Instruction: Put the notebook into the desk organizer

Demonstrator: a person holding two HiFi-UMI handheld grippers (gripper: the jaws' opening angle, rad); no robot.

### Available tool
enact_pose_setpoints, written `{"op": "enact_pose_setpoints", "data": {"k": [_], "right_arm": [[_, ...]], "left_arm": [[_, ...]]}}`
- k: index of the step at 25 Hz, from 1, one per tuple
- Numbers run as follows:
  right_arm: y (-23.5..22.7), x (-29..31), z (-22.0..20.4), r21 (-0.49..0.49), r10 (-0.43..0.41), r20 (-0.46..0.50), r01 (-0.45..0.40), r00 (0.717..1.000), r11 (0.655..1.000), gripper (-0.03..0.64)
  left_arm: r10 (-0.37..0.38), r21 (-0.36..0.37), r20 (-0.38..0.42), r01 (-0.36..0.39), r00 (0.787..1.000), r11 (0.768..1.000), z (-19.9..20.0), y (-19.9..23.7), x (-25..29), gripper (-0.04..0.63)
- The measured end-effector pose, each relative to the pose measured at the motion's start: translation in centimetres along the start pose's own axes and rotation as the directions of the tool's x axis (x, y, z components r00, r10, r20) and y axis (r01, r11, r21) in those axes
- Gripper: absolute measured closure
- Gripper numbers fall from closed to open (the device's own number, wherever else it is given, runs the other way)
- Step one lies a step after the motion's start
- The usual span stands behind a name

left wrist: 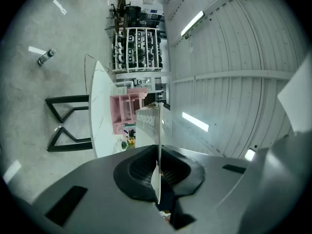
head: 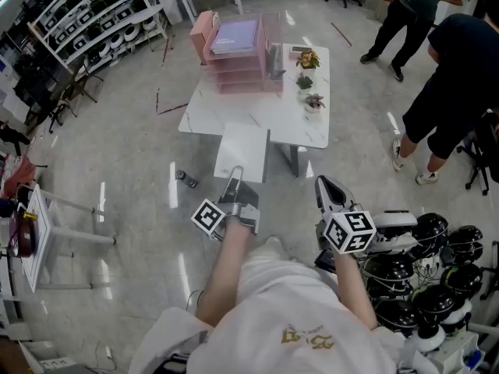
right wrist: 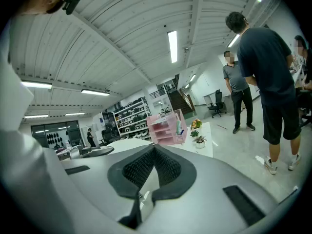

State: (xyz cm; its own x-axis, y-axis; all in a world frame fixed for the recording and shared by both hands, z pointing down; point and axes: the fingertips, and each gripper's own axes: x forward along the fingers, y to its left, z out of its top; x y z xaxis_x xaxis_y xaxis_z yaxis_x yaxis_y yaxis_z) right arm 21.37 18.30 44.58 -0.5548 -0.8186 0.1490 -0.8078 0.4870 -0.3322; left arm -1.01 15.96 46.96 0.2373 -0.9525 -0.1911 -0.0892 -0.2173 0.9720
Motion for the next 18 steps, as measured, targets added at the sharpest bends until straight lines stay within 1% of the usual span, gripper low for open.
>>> {"op": "enact_pose_setpoints", "data": {"k": [3, 11, 16, 18], "right_arm": [[0.2, -0.1, 0.2, -0.009, 0.005, 0.004, -0.005, 1.0, 1.0, 0.606], [0.3, -0.9, 0.5, -0.013, -0.004, 0.01, 0.004, 1.0, 1.0, 0.606], [0.3, -0.8, 0.1, 0.073, -0.003, 0.03, 0.001, 1.0, 0.997, 0.606], [0.8, -0.6, 0.0, 0.072, 0.006, 0.026, -0.008, 1.0, 0.997, 0.606]], "left_arm": [[-0.014, -0.011, 0.006, 0.014, 1.0, 1.0, -0.1, -0.6, -0.1, 0.565], [-0.02, -0.012, 0.014, 0.02, 1.0, 1.0, 0.0, -1.2, -0.7, 0.566], [-0.021, -0.009, 0.002, 0.021, 1.0, 1.0, 0.1, -1.5, -0.9, 0.565], [-0.018, -0.006, 0.008, 0.018, 1.0, 1.0, 0.5, -1.8, -1.2, 0.566]]}}
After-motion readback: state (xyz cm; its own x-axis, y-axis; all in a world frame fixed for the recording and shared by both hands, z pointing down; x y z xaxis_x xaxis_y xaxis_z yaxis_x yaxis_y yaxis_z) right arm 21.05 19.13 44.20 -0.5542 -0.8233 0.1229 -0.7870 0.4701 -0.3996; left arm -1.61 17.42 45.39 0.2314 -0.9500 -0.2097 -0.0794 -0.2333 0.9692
